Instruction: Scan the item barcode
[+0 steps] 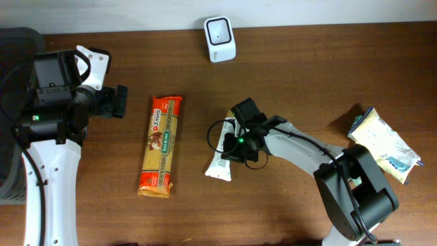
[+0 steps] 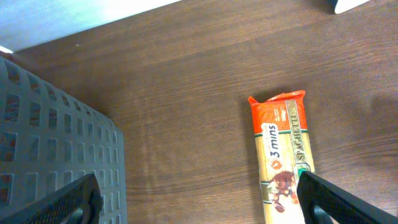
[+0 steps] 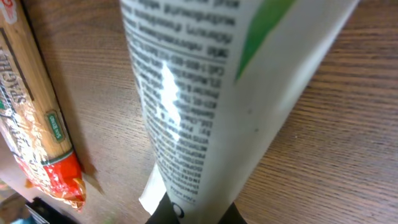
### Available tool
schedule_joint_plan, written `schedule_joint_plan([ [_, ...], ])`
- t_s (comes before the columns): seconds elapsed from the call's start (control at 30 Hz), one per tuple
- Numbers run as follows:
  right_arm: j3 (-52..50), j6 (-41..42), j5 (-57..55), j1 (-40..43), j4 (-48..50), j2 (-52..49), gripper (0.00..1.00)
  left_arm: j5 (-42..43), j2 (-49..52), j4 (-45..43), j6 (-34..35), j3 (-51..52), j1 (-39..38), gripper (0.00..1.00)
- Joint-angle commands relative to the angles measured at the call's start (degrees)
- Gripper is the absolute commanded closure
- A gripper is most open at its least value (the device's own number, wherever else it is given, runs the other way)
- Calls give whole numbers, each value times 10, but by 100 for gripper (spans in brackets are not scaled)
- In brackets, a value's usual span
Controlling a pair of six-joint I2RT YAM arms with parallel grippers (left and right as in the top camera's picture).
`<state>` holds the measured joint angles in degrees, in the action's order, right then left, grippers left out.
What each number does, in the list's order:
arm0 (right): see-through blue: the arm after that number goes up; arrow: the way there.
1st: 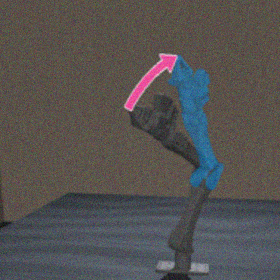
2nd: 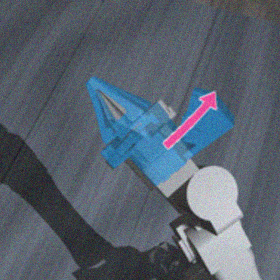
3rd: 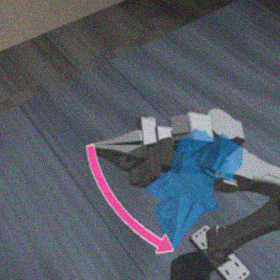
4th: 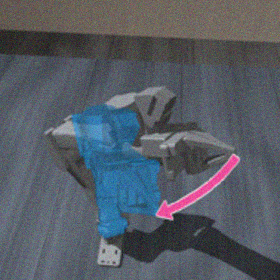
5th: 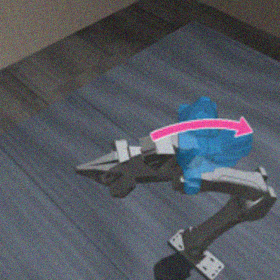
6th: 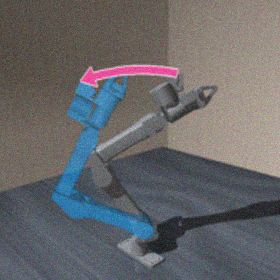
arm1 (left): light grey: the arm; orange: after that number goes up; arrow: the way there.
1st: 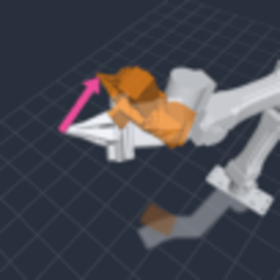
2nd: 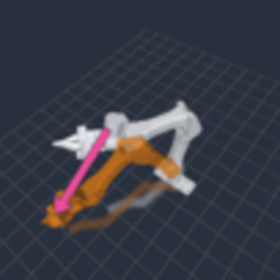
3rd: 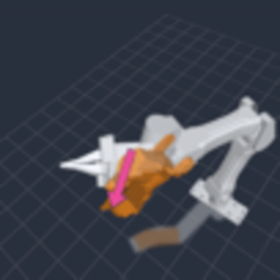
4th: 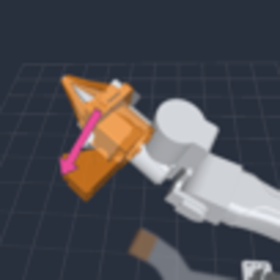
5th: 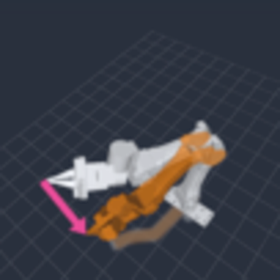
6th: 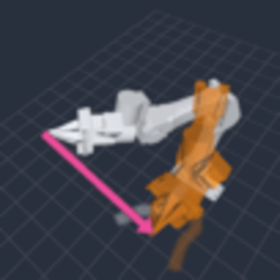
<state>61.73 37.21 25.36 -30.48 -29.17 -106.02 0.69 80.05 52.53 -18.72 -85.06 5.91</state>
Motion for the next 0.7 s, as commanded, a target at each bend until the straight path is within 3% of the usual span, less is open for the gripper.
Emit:
schedule_joint_plan([
  [0.0,24,-131,-18,-2,-26,52,96,6,-3,-1,-9,-3,2,1],
  [0.07,50,-233,49,-2,-47,108,96,6,-3,-1,-9,-3,2,1],
  [0.13,70,-277,86,-2,-67,155,96,6,-3,-1,-9,-3,2,1],
  [0.33,138,-290,119,8,-143,273,96,6,-3,-1,-9,-3,2,1],
  [0.47,169,-288,134,17,-176,288,96,6,-3,-1,-9,-3,2,1],
  [0.57,207,-232,32,21,-220,264,96,6,-3,-1,-9,-3,2,1],
  [0.67,355,-241,-86,32,-347,158,96,6,-3,-1,-9,-3,2,1],
])
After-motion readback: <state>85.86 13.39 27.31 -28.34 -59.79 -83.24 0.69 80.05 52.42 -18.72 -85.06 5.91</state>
